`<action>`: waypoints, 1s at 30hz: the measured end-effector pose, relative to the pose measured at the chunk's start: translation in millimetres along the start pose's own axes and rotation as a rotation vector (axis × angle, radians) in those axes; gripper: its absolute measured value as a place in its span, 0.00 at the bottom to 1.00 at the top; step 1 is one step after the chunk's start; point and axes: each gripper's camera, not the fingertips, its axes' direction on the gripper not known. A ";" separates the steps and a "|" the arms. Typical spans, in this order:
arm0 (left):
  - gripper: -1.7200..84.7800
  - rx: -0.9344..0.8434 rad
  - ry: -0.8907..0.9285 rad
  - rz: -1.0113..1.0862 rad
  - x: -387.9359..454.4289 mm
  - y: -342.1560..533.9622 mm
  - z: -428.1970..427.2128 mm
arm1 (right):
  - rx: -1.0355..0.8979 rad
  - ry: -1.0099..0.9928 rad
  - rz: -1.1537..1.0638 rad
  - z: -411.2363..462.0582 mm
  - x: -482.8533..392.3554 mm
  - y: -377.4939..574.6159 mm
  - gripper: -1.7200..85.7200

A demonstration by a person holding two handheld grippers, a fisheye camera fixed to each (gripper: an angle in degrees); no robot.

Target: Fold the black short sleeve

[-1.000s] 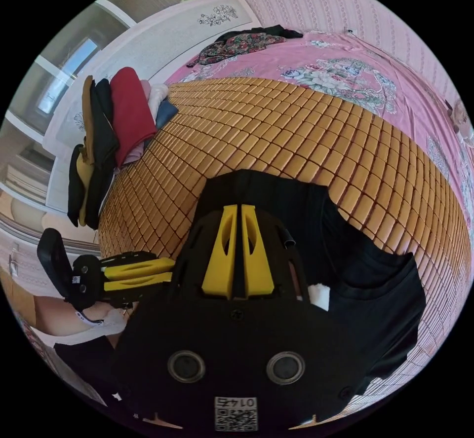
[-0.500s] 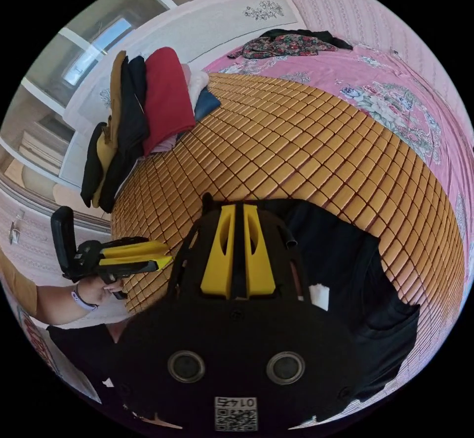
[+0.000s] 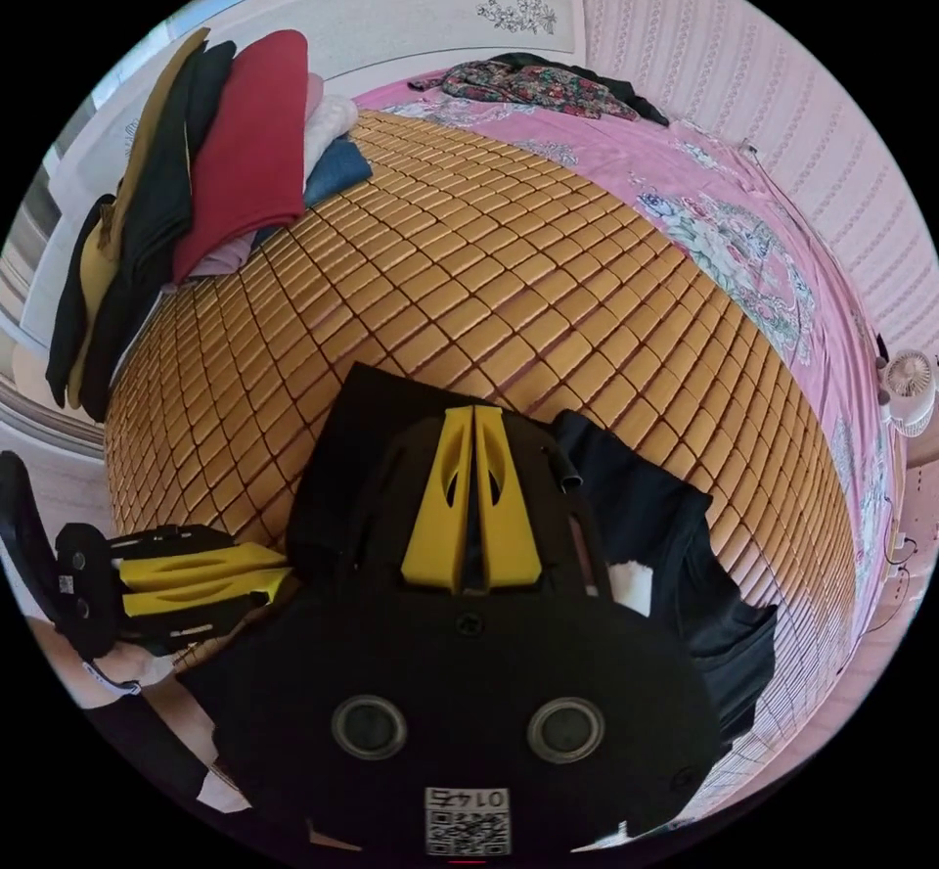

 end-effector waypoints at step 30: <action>0.02 -0.099 -0.104 0.091 -2.6 -126.5 15.4 | -0.053 0.215 0.728 -99.2 247.7 250.2 0.02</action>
